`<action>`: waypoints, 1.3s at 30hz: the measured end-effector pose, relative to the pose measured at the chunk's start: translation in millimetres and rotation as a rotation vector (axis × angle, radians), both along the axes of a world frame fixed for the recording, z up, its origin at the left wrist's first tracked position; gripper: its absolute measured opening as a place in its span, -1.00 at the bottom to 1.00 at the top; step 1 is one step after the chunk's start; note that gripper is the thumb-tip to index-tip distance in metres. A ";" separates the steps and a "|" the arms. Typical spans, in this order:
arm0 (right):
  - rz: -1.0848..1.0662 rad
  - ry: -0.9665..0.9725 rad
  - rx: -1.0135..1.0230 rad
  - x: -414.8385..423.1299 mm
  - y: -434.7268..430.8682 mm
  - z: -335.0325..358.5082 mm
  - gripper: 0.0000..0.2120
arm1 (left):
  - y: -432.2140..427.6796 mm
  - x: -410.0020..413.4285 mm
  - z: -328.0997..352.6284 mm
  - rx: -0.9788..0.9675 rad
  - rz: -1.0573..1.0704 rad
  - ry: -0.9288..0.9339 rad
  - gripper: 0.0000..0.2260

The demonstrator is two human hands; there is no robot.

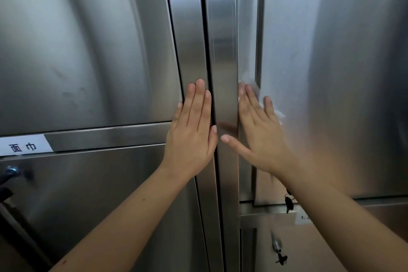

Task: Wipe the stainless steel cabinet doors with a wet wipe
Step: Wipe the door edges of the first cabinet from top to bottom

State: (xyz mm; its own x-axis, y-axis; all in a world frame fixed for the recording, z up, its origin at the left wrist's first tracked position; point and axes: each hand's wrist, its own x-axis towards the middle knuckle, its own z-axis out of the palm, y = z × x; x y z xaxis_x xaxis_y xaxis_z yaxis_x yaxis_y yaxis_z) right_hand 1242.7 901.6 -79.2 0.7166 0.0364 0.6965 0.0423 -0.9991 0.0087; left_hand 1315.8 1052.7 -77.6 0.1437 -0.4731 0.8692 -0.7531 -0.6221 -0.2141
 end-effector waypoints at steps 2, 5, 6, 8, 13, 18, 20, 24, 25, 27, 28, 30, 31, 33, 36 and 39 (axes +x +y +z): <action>-0.016 0.035 0.008 -2.6 2.2 -13.0 -0.18 | 0.0 0.7 0.6 0.001 0.005 -0.004 -0.46; -0.029 0.103 0.021 -7.3 3.8 -39.6 -0.17 | -0.3 0.3 0.7 0.000 0.006 0.002 -0.45; -0.037 0.132 0.014 -9.7 3.8 -48.8 -0.18 | -0.3 0.1 0.5 0.002 0.009 0.006 -0.45; -0.074 0.184 -0.022 -14.3 3.2 -64.7 -0.19 | -0.1 -0.2 0.2 0.008 0.019 0.011 -0.45; -0.071 0.137 -0.048 -15.4 1.4 -73.5 -0.23 | -0.3 -0.3 -0.1 0.027 0.045 0.013 -0.43; -0.046 0.106 0.029 -6.5 3.1 -69.3 -0.20 | -0.8 -1.7 -10.8 0.058 0.047 0.011 -0.42; -0.040 0.117 0.077 -4.7 6.1 -74.2 -0.19 | -2.1 -2.5 -16.9 0.053 0.056 0.010 -0.42; -0.055 0.194 0.137 -7.9 10.7 -104.6 -0.19 | -4.6 -5.0 -30.8 0.038 0.057 0.030 -0.41; -0.059 0.217 0.154 -9.2 11.5 -114.8 -0.20 | -4.7 -5.6 -35.6 0.041 0.058 0.033 -0.41; -0.058 0.256 0.199 -10.2 13.2 -134.5 -0.21 | -4.8 -6.1 -44.4 0.042 0.058 0.040 -0.41; -0.055 0.270 0.216 -10.3 13.5 -143.3 -0.22 | -5.1 -6.3 -48.0 0.041 0.058 0.047 -0.41; -0.049 0.293 0.223 -11.6 12.3 -157.2 -0.23 | -5.3 -7.1 -54.8 0.045 0.065 0.057 -0.41; -0.051 0.303 0.210 -13.1 11.2 -162.6 -0.24 | -5.0 -7.6 -58.6 0.053 0.072 0.057 -0.41; -0.047 0.303 0.179 -16.3 9.8 -169.2 -0.24 | -3.1 -9.0 -67.0 0.081 0.087 0.049 -0.42; -0.033 0.258 0.173 -16.9 10.2 -166.7 -0.24 | 0.8 -10.2 -76.9 0.116 0.098 0.029 -0.44; -0.040 0.178 0.161 -13.6 9.5 -156.9 -0.25 | 0.4 -9.5 -79.5 0.100 0.084 0.028 -0.44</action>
State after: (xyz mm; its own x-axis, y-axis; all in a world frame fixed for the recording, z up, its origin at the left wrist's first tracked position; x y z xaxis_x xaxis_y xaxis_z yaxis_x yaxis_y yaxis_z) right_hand 1229.1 911.1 -236.0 0.8271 -0.0956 0.5539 -0.0106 -0.9879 -0.1547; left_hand 1306.4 1053.1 -157.2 0.2105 -0.5425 0.8132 -0.7057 -0.6600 -0.2576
